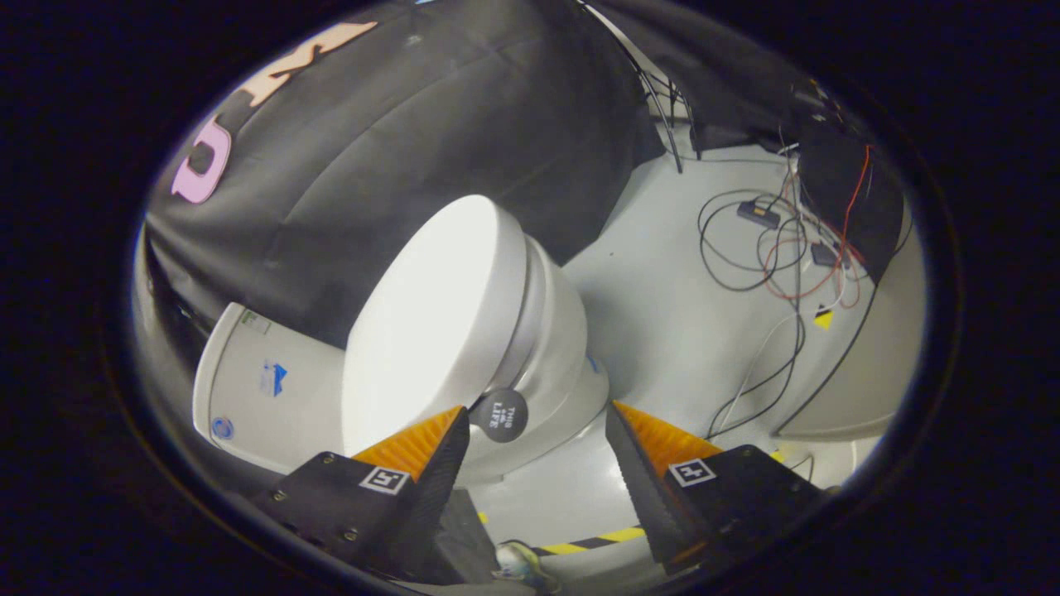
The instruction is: Open the toilet lid.
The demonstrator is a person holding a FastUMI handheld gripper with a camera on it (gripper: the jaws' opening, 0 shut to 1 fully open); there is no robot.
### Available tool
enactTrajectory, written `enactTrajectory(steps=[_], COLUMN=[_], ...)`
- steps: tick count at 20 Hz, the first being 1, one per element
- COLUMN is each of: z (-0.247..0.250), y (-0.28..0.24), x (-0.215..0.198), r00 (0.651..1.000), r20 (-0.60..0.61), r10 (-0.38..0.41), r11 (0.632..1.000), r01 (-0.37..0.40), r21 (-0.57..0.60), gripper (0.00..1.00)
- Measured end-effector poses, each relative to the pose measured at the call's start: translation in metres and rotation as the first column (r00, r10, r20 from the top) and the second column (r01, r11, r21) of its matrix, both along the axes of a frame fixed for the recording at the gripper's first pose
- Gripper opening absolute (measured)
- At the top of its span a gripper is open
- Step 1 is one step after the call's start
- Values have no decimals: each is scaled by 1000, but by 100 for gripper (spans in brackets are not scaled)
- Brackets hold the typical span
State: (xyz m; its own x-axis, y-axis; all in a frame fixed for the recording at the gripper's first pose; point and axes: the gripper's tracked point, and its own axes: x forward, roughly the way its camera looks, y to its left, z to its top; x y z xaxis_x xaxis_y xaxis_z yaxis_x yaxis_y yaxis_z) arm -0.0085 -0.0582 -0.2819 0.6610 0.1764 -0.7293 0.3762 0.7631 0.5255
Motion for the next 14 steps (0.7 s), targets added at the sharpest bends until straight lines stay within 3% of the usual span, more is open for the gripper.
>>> enactTrajectory(steps=[5,8,11,12,14], z=[-7,-4,-3,-17,-21], y=[21,31,40,36,22], x=[3,14,20,21,18], r00=[999,998,999,999,994], r20=[-28,-17,-3,-20,-52], r10=[-31,-59,-43,-41,-100], r11=[990,973,969,979,977], r01=[35,61,43,44,108], r21=[133,224,243,200,185], gripper=[98,79,79,79,50])
